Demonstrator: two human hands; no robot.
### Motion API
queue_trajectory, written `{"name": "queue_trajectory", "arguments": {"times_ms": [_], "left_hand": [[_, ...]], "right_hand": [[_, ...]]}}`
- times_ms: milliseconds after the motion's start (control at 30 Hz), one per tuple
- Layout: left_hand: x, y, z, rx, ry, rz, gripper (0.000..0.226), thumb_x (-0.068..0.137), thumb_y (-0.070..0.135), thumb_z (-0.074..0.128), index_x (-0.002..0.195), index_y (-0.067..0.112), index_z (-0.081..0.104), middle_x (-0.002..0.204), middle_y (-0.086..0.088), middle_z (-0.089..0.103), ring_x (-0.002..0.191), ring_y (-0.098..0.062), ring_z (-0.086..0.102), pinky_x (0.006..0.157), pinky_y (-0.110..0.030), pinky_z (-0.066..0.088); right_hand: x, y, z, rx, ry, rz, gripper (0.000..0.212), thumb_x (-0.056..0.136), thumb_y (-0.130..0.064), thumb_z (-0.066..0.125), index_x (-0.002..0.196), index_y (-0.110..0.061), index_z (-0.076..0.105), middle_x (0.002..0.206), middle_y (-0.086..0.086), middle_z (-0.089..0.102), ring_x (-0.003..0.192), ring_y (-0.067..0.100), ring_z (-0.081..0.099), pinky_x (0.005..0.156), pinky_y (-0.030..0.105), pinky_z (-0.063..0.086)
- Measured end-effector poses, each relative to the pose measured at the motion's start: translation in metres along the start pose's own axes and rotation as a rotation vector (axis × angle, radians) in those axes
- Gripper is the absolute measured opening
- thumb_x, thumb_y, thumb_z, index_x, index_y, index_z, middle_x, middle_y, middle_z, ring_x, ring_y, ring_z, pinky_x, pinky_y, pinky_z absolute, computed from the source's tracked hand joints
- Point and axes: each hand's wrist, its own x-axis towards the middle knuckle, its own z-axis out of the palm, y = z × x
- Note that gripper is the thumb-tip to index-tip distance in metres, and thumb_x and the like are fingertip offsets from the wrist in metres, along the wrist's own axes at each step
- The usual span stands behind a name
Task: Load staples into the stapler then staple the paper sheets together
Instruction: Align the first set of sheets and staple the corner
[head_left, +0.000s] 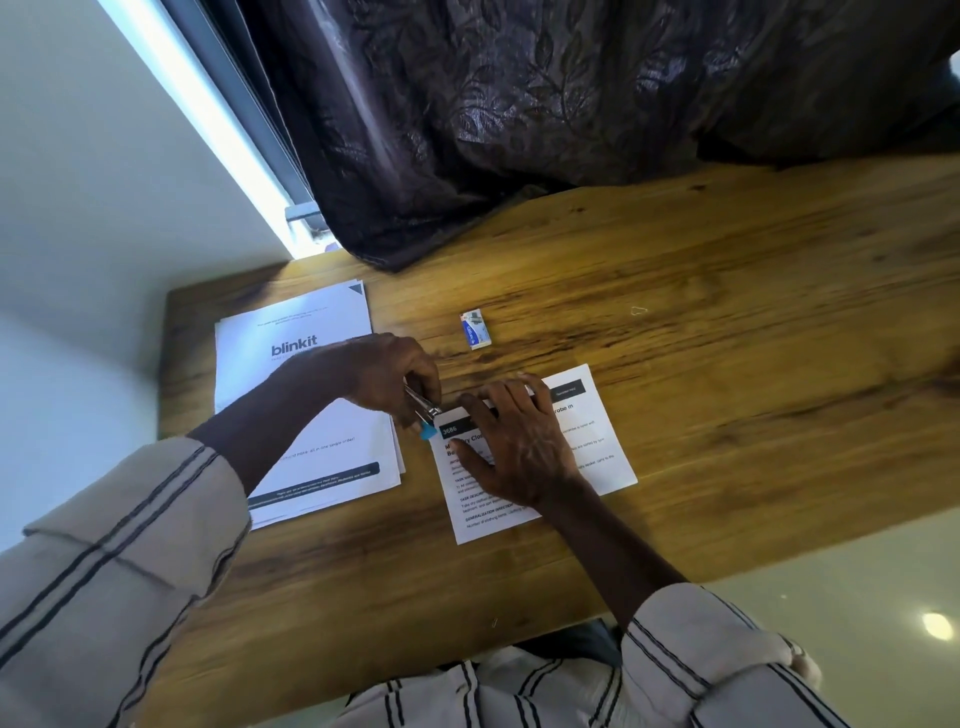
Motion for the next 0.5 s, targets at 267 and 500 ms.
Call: {"name": "queue_trajectory", "arguments": {"times_ms": [267, 500], "left_hand": [[-0.052, -0.019, 0.08, -0.092, 0.734, -0.212, 0.042, 0.077, 0.031, 0.089, 0.114, 0.033, 0.069, 0.104, 0.006, 0.075, 0.095, -0.024, 0.068, 0.075, -0.042, 0.058], [-0.054, -0.013, 0.122, -0.154, 0.921, -0.308, 0.042, 0.081, 0.02, 0.086, 0.12, 0.022, 0.071, 0.11, -0.005, 0.075, 0.099, -0.031, 0.063, 0.078, -0.043, 0.053]], "right_hand": [[-0.003, 0.0, 0.001, 0.016, 0.091, -0.012, 0.033, 0.098, -0.031, 0.055, 0.125, -0.015, 0.061, 0.12, 0.009, 0.062, 0.115, 0.028, 0.058, 0.115, 0.05, 0.034], [-0.009, 0.001, -0.005, -0.028, 0.132, 0.007, 0.026, 0.093, -0.022, 0.06, 0.117, -0.016, 0.068, 0.109, 0.007, 0.064, 0.107, 0.026, 0.058, 0.104, 0.05, 0.043]]}}
